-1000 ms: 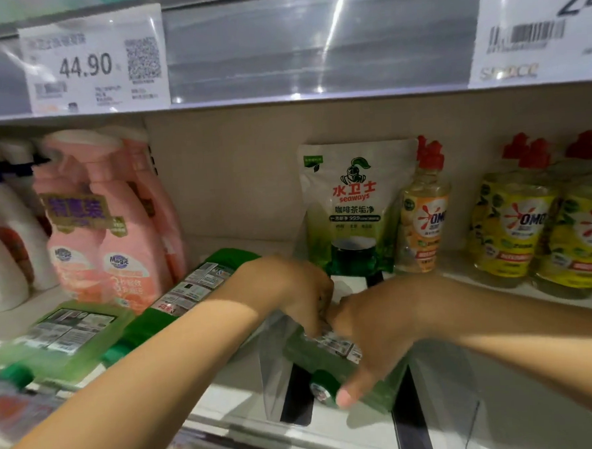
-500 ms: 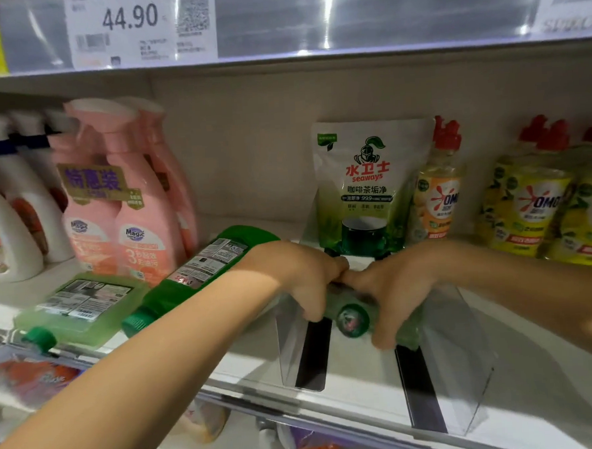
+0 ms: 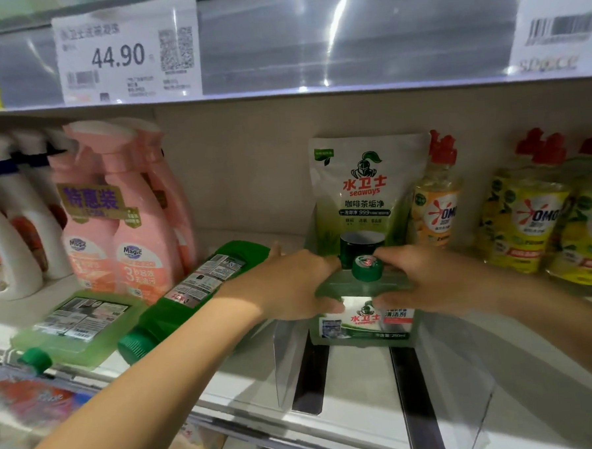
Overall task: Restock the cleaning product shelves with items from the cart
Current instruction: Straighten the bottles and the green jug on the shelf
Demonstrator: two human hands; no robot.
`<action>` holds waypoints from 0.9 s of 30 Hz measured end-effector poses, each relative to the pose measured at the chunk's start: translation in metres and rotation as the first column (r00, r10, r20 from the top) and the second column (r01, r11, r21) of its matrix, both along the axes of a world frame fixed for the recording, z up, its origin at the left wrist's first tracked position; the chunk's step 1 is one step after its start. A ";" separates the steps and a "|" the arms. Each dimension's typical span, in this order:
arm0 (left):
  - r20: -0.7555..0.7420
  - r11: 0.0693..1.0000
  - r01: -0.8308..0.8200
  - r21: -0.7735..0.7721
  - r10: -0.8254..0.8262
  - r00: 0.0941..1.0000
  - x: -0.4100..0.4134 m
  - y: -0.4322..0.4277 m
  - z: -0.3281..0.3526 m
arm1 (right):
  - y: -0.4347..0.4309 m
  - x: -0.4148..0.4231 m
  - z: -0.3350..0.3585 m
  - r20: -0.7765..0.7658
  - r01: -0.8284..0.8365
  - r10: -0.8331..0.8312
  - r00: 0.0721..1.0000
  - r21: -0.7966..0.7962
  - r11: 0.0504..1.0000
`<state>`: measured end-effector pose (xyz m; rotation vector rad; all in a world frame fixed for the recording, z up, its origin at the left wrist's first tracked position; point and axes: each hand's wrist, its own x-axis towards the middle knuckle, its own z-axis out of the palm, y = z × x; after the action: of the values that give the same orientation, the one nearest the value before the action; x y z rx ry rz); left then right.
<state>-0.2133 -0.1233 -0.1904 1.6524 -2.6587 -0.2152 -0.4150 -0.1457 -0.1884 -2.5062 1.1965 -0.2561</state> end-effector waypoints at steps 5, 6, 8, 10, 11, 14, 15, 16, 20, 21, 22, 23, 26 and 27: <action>-0.021 0.991 -0.047 -0.126 0.045 0.999 0.000 0.011 0.003 | 0.015 -0.006 -0.001 0.067 -0.013 0.022 0.998 -0.132 0.991; -0.070 0.988 -0.070 -0.139 0.060 0.996 0.001 0.015 0.005 | 0.017 -0.007 0.001 0.098 -0.015 0.029 0.995 -0.139 0.990; -0.142 0.978 -0.116 -0.175 0.092 0.986 0.002 0.024 0.012 | 0.023 -0.008 0.008 0.154 -0.023 0.043 0.987 -0.133 0.991; -0.112 0.968 -0.115 -0.223 0.092 0.989 0.002 0.039 0.021 | 0.036 -0.009 0.020 0.191 -0.028 0.053 0.980 -0.132 0.991; -0.087 0.965 -0.094 -0.244 0.074 0.993 0.002 0.047 0.025 | 0.046 -0.009 0.026 0.188 -0.026 0.053 0.981 -0.140 0.990; -0.097 0.950 -0.023 -0.311 -0.008 0.995 0.007 0.074 0.034 | 0.078 -0.009 0.037 0.063 0.010 0.006 0.998 -0.239 0.971; -0.109 0.936 0.002 -0.351 -0.042 0.993 0.009 0.083 0.036 | 0.092 -0.008 0.041 0.058 0.050 -0.036 0.998 -0.259 0.965; -0.117 0.916 0.030 -0.399 -0.084 0.990 0.011 0.092 0.037 | 0.106 -0.007 0.046 0.075 0.069 -0.051 0.996 -0.265 0.962; -0.240 0.882 0.131 -0.453 -0.263 0.935 0.016 0.128 0.045 | 0.156 -0.009 0.063 0.174 0.019 0.042 0.984 -0.336 0.942; -0.275 0.869 0.156 -0.469 -0.311 0.910 0.016 0.136 0.048 | 0.169 -0.011 0.067 0.193 0.029 0.039 0.980 -0.339 0.940; -0.305 0.851 0.173 -0.496 -0.357 0.883 0.015 0.143 0.051 | 0.181 -0.014 0.072 0.216 0.034 0.047 0.975 -0.357 0.933; -0.328 0.831 0.186 -0.524 -0.398 0.857 0.013 0.149 0.055 | 0.192 -0.017 0.078 0.239 0.046 0.049 0.970 -0.374 0.926; -0.381 0.781 0.198 -0.592 -0.488 0.785 -0.002 0.164 0.071 | 0.223 -0.025 0.099 0.344 0.130 0.018 0.939 -0.402 0.907; -0.399 0.765 0.192 -0.615 -0.512 0.760 -0.008 0.169 0.077 | 0.231 -0.029 0.107 0.396 0.153 0.011 0.918 -0.380 0.912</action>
<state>-0.2208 0.0453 -0.1131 0.7275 -2.2521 0.0677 -0.4436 0.0854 -0.0818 -2.5619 1.1566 -1.0744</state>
